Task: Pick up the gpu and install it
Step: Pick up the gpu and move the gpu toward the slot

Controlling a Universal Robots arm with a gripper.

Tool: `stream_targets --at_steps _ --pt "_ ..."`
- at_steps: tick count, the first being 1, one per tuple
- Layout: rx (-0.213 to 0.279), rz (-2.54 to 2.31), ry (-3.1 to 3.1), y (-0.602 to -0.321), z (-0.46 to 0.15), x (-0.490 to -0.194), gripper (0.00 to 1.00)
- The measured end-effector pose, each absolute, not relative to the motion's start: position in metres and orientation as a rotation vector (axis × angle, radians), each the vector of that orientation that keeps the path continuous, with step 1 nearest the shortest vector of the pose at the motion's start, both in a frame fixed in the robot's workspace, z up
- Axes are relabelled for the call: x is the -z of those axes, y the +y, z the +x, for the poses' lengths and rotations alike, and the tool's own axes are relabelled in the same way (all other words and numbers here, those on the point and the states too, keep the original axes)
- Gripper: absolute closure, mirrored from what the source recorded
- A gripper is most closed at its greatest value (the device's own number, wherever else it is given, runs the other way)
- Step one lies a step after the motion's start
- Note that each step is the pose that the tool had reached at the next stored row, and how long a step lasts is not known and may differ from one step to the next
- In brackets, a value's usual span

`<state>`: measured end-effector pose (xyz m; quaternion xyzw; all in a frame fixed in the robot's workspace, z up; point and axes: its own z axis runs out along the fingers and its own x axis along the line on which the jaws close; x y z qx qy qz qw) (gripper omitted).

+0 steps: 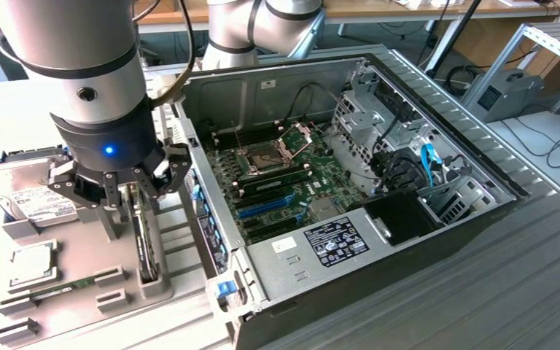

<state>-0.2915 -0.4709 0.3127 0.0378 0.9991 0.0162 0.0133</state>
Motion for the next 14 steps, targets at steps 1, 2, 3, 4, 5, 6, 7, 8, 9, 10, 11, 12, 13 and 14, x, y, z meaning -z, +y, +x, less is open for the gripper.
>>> stream_targets --at_steps 1,2,3,4,5,6,7,8,9,10,11,12,13,14 --pt "-0.051 0.118 3.112 -0.471 -0.292 -0.312 0.58" --pt "-0.051 0.118 3.112 -0.471 -0.293 -0.311 0.58" --pt "-0.051 0.118 3.112 -0.471 -0.293 -0.311 0.58" --pt "-0.05 0.117 3.112 -0.471 -0.293 -0.31 0.58" --pt "-0.05 0.118 3.112 -0.471 -0.293 -0.309 0.58" --pt "-0.05 0.118 3.112 -0.471 -0.293 -0.308 0.58" --pt "-0.05 0.118 3.112 -0.471 -0.293 -0.307 0.58" --pt "-0.05 0.118 3.112 -0.471 -0.293 -0.306 0.58" --pt "-0.05 0.118 3.112 -0.471 -0.293 -0.305 0.58" --pt "-0.051 0.118 3.112 -0.471 -0.294 -0.304 0.58" --pt "-0.051 0.118 3.112 -0.471 -0.294 -0.303 0.58" --pt "-0.05 0.118 3.112 -0.471 -0.294 -0.302 0.58" --pt "-0.051 0.118 3.112 -0.471 -0.294 -0.301 0.58" --pt "-0.051 0.118 3.112 -0.471 -0.294 -0.3 0.58"
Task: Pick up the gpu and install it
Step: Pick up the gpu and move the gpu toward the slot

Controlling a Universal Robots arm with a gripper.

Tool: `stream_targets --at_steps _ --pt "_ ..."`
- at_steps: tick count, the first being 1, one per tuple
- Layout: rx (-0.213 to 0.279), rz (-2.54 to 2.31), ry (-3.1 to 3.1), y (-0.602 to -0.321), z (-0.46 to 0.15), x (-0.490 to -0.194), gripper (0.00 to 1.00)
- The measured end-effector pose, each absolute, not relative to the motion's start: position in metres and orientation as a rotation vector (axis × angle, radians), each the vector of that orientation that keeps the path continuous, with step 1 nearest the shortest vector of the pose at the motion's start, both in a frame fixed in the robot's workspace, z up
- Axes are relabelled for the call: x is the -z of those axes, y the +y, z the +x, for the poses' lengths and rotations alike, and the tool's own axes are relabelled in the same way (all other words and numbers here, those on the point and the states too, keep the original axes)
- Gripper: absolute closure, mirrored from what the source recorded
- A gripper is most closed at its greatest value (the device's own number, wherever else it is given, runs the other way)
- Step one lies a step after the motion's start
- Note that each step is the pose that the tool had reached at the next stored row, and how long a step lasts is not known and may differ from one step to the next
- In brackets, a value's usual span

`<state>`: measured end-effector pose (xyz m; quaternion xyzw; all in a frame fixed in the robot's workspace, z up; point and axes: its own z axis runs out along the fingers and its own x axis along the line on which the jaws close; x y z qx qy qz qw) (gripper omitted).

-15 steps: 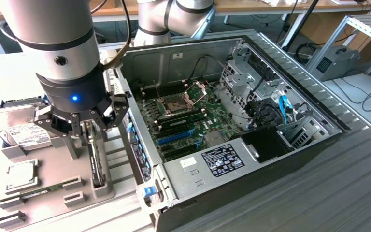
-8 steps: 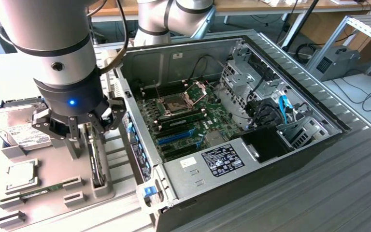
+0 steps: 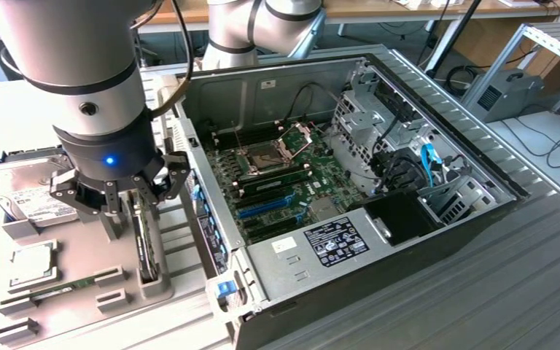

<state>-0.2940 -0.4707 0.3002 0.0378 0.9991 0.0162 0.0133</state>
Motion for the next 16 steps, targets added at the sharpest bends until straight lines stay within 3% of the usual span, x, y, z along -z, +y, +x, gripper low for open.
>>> stream_targets --at_steps 16 --pt "-0.05 0.118 3.112 -0.462 -0.295 -0.286 0.58"
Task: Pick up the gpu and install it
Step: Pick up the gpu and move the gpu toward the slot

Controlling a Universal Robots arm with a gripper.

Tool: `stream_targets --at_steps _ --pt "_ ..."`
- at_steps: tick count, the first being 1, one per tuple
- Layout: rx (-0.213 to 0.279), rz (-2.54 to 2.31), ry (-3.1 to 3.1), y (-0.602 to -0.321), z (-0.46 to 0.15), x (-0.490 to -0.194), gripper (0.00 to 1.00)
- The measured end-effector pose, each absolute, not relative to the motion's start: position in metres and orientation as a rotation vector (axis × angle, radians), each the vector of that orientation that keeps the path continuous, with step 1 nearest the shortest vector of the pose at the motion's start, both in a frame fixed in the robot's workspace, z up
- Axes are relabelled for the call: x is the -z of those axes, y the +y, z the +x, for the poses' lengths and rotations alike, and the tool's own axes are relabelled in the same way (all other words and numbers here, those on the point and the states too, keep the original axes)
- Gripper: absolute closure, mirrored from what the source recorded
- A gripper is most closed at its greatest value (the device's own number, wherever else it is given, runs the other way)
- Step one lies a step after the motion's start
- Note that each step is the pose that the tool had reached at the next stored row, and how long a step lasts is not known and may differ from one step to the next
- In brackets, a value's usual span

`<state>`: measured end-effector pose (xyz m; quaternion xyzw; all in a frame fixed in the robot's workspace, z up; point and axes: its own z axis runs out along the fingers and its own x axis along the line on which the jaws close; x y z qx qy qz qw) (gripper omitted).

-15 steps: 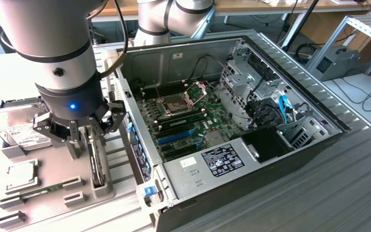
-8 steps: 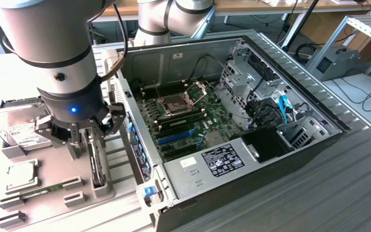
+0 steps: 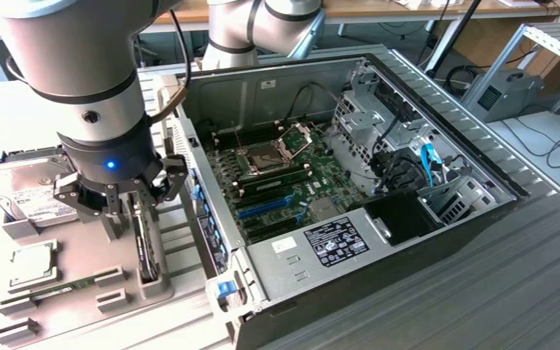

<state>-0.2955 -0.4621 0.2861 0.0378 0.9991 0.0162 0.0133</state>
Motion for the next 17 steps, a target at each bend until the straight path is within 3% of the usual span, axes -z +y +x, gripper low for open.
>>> stream_targets --at_steps 17 --pt "-0.051 0.118 3.112 -0.449 -0.301 -0.267 0.58"
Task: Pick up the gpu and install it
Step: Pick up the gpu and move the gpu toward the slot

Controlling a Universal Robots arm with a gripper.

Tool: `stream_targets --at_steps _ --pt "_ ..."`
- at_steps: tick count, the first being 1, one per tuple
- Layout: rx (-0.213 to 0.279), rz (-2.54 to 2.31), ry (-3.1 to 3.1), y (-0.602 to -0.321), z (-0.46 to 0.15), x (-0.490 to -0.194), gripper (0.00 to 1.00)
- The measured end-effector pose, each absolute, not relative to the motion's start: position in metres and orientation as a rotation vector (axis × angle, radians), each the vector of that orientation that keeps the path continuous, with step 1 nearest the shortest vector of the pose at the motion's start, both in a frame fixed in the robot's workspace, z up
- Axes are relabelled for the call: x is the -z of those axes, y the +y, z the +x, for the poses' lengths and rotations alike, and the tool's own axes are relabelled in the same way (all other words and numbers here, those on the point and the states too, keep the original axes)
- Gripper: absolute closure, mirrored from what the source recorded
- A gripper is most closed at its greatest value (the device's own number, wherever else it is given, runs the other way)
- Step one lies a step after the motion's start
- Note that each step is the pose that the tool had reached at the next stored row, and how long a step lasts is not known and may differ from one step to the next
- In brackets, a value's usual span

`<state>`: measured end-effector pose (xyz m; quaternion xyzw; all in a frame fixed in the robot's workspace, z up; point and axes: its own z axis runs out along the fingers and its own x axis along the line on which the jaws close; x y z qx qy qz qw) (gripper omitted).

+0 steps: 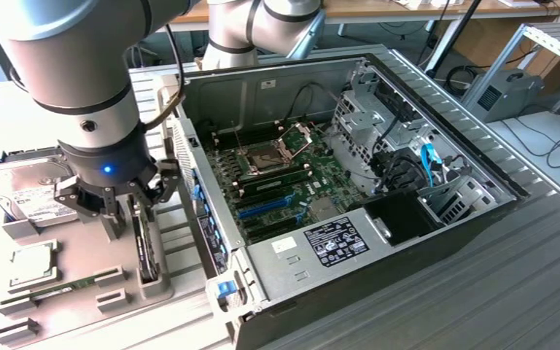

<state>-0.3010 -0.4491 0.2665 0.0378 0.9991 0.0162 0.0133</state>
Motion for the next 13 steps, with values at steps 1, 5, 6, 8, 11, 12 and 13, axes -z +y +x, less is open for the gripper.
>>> stream_targets --at_steps 1,5,6,8,11,12,13 --pt "-0.05 0.118 3.112 -0.449 -0.301 -0.265 0.58" --pt "-0.05 0.118 3.112 -0.449 -0.302 -0.261 0.58" --pt "-0.05 0.118 3.112 -0.449 -0.302 -0.26 0.58" --pt "-0.051 0.118 3.112 -0.449 -0.302 -0.257 0.58" --pt "-0.05 0.118 3.112 -0.449 -0.302 -0.254 0.58" --pt "-0.05 0.118 3.112 -0.449 -0.302 -0.253 0.58" --pt "-0.05 0.118 3.112 -0.449 -0.302 -0.252 0.58"
